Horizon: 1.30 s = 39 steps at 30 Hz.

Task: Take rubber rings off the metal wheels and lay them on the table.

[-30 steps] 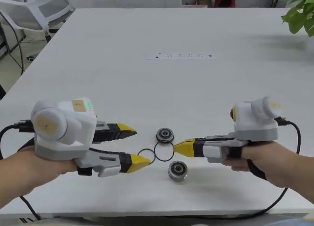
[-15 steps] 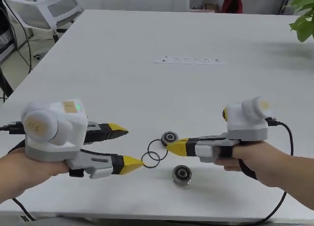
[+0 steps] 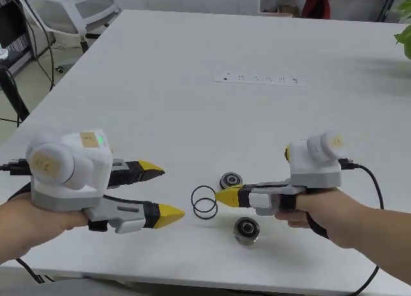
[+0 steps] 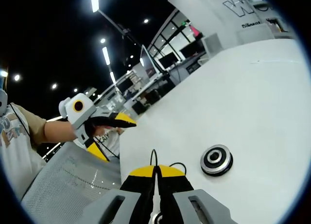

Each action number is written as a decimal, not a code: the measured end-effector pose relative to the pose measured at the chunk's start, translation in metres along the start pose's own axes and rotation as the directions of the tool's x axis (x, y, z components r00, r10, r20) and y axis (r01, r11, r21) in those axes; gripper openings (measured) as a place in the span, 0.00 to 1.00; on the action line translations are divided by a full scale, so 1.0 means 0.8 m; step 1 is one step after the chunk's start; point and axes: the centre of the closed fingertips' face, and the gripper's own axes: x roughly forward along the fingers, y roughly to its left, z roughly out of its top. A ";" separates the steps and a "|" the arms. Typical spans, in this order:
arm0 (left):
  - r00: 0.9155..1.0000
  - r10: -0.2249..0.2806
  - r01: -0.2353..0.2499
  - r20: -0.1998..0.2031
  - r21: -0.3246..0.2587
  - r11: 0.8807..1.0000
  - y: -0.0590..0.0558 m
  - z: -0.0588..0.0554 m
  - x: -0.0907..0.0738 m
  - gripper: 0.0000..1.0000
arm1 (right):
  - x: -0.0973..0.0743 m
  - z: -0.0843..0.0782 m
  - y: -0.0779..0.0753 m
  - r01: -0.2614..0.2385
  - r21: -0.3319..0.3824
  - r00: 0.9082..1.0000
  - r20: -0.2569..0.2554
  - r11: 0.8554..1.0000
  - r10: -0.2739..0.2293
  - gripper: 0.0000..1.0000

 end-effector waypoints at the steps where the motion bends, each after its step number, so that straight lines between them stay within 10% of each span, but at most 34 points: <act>1: 1.000 0.001 -0.001 0.000 0.000 1.000 0.000 0.000 -0.001 0.52 | 0.001 -0.001 -0.002 0.004 0.003 1.000 -0.004 1.000 -0.004 0.00; 39: 0.999 0.007 -0.007 -0.032 -0.019 1.000 0.006 -0.018 0.001 0.52 | 0.006 -0.023 -0.035 0.084 0.079 0.996 -0.048 0.993 -0.081 0.00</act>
